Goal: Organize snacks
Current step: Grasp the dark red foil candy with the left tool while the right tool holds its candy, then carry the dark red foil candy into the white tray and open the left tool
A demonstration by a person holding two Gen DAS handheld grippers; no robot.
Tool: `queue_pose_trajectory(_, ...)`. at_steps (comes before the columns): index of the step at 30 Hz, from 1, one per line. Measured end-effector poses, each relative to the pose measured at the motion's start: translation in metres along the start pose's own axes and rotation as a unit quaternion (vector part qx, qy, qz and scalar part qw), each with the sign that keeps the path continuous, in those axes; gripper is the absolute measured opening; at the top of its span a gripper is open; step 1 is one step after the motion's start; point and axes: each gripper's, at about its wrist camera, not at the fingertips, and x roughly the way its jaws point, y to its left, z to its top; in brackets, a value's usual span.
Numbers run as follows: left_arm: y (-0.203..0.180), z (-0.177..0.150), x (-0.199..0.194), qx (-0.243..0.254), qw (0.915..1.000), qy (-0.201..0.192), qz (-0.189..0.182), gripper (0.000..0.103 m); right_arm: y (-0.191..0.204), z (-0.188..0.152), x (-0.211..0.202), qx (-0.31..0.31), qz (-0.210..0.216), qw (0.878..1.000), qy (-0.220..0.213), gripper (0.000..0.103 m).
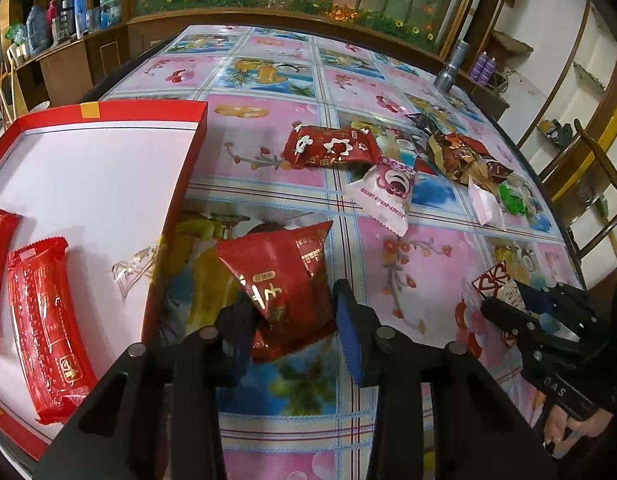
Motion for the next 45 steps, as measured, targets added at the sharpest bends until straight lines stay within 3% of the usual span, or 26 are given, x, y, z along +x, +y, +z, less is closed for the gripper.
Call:
queue_pose_trajectory(3, -0.001, -0.004, -0.003, 0.005, 1.0000, -0.003, -0.002, 0.034, -0.001, 0.001, 0.000, 0.007, 0.005, 1.000, -0.003, 0.029)
queue_pose_trajectory(12, -0.021, -0.013, -0.030, 0.048, 0.9979, -0.042, 0.000, 0.034, -0.016, 0.001, 0.002, 0.076, 0.102, 0.992, -0.015, 0.026)
queue_pose_trajectory(19, -0.015, -0.013, -0.069, 0.049, 0.9942, -0.096, -0.002, 0.034, 0.002, 0.010, 0.008, 0.082, 0.136, 0.987, -0.004, 0.026)
queue_pose_trajectory(21, -0.007, -0.012, -0.078, 0.046, 0.9930, -0.109, 0.005, 0.034, 0.012, 0.014, 0.011, 0.073, 0.128, 0.989, -0.002, 0.026)
queue_pose_trajectory(26, 0.024, -0.010, -0.095, 0.025, 0.9904, -0.131, 0.037, 0.034, 0.030, 0.022, 0.016, 0.066, 0.129, 0.989, 0.009, 0.025)
queue_pose_trajectory(35, 0.081, -0.003, -0.094, -0.021, 0.9853, -0.136, 0.101, 0.034, 0.046, 0.023, 0.018, 0.066, 0.140, 0.988, 0.018, 0.025)
queue_pose_trajectory(45, 0.087, -0.008, -0.088, -0.013, 0.9778, -0.140, 0.156, 0.034, 0.043, 0.021, 0.016, 0.062, 0.139, 0.988, 0.016, 0.025)
